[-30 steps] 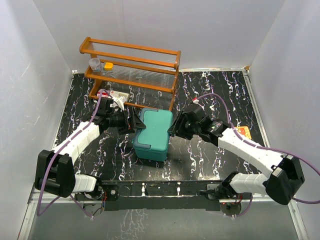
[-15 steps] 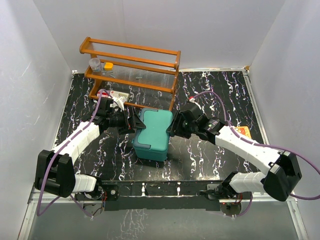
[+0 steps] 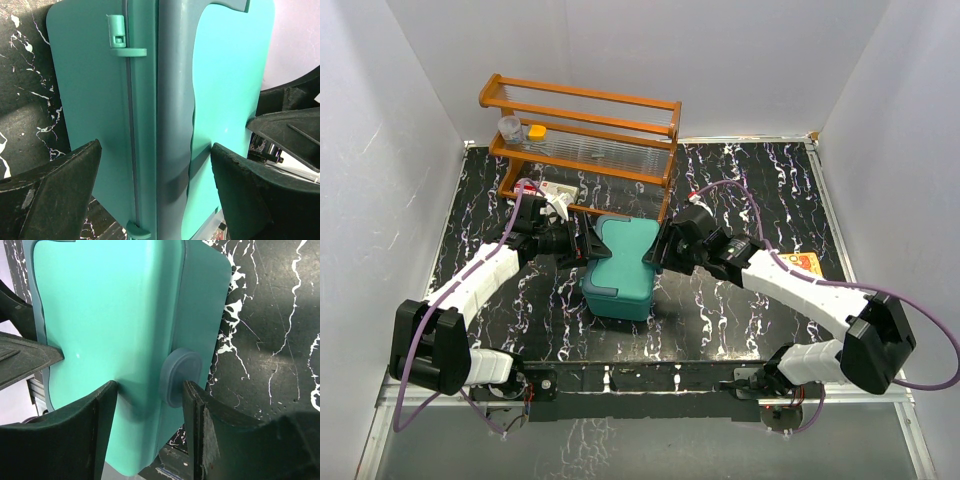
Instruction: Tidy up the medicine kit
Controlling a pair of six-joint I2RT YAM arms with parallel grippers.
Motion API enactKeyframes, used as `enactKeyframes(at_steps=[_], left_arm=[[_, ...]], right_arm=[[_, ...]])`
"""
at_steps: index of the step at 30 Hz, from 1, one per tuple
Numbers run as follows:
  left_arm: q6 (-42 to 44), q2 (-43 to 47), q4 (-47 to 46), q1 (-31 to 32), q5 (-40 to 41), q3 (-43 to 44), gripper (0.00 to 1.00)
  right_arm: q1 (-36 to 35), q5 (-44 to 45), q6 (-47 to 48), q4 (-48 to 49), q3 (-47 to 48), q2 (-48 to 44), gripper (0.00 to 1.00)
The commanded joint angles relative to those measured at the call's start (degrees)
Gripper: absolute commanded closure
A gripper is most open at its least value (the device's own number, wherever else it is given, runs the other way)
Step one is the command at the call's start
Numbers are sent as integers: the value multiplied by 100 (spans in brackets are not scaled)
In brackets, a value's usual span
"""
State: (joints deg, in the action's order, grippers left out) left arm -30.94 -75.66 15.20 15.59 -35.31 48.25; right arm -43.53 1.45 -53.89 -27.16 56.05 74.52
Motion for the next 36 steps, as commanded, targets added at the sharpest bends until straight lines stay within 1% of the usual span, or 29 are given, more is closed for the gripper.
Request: enactKeyframes(at_steps=[1,5,9,13,18,21,25,27,32,36], left_arm=[[229,-97,492,14,491,-189,12],[233,-89,499,14,498,-194,12],[254,-52,556,18,550,-148,12],[296,-9,675,18,646,-15,12],[370,23,829,15,806,249,12],[420,10,911,14,879,403,12],[445,-23,937,14,847,447,16],[473,-47,957,14,822,443,20],[491,-72,952,15,732,419,29],[427,-24,805,21,728,306,37]], right_arm=[[-103,-33,83,255,-156,194,49],[-103,-13,58,299,-191,203,46],[-102,247,31,240,-166,17,44],[-60,714,16,115,-161,-381,41],[88,1339,-198,-335,-329,-818,43],[142,1650,-414,-783,-474,-902,48],[198,1598,-445,-918,-621,-834,61],[226,1441,-322,-919,-578,-659,65],[254,859,176,-663,-262,-114,71],[270,427,438,-403,-48,244,84]])
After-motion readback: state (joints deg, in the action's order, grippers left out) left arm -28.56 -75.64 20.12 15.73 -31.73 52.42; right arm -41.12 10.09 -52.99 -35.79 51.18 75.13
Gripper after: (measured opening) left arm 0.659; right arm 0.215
